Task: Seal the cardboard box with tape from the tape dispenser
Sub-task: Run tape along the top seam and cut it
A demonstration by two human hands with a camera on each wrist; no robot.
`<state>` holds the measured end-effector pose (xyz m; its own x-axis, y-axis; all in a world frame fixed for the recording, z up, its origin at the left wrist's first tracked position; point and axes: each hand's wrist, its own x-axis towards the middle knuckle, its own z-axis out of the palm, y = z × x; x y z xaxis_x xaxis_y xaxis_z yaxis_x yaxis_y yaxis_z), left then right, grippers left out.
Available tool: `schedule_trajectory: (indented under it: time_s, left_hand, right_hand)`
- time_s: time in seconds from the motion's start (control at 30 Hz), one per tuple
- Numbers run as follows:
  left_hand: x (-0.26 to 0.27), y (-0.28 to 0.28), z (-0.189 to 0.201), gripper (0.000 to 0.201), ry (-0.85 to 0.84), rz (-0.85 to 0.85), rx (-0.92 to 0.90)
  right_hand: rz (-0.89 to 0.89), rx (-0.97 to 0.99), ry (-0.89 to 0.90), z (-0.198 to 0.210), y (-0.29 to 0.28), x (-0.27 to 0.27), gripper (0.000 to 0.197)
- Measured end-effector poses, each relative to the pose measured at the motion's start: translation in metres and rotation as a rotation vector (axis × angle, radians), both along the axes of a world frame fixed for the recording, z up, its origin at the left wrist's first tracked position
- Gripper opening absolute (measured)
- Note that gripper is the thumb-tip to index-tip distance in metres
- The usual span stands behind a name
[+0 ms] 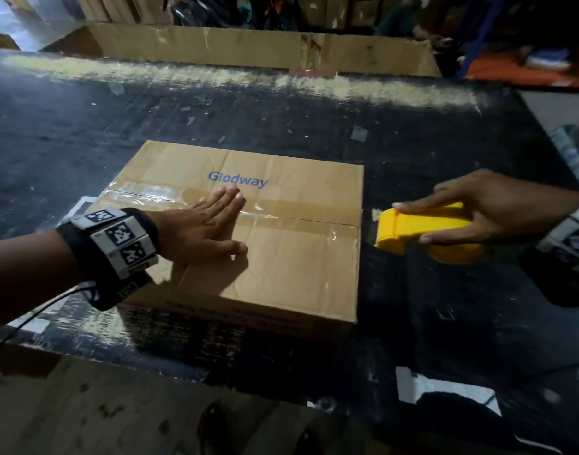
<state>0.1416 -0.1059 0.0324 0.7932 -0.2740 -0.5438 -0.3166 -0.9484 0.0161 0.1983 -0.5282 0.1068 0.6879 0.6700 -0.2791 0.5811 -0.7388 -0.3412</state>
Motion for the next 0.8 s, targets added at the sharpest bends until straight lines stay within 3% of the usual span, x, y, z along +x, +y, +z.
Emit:
schedule_trajectory:
  time_s: [0.1, 0.2, 0.3, 0.37, 0.47, 0.57, 0.63, 0.73, 0.8]
  left_hand:
    - [-0.002, -0.001, 0.004, 0.139, 0.011, 0.014, -0.008]
    - [-0.003, -0.002, 0.005, 0.141, 0.023, 0.012, 0.0]
    - [-0.005, -0.005, 0.012, 0.137, -0.005, 0.015, 0.048]
    - [0.001, -0.019, 0.019, 0.128, -0.166, -0.078, 0.038]
    - [0.012, -0.067, 0.03, 0.08, -0.41, -0.335, -0.12]
    - [0.022, -0.13, 0.027, 0.062, -0.397, -0.571, -0.259]
    - [0.025, -0.162, 0.021, 0.057, -0.351, -0.65, -0.179]
    - [0.029, -0.182, 0.023, 0.054, -0.295, -0.576, -0.125]
    - [0.032, -0.189, 0.032, 0.058, -0.256, -0.427, -0.333]
  right_hand:
    - [0.042, -0.165, 0.026, -0.031, 0.003, 0.019, 0.067]
    - [0.001, -0.347, 0.084, -0.061, -0.025, 0.019, 0.056]
    - [-0.089, -0.123, 0.083, -0.057, -0.036, 0.016, 0.057]
    - [-0.166, -0.009, 0.064, -0.048, -0.036, 0.014, 0.068]
    - [-0.216, 0.146, 0.028, -0.044, -0.039, 0.005, 0.068]
    - [-0.293, 0.317, -0.009, -0.047, -0.047, -0.011, 0.064]
    - [-0.349, 0.458, -0.045, -0.05, -0.051, -0.029, 0.06]
    - [-0.437, 0.694, -0.089, -0.06, -0.055, -0.056, 0.056]
    - [-0.504, 0.851, -0.132, -0.067, -0.053, -0.072, 0.057]
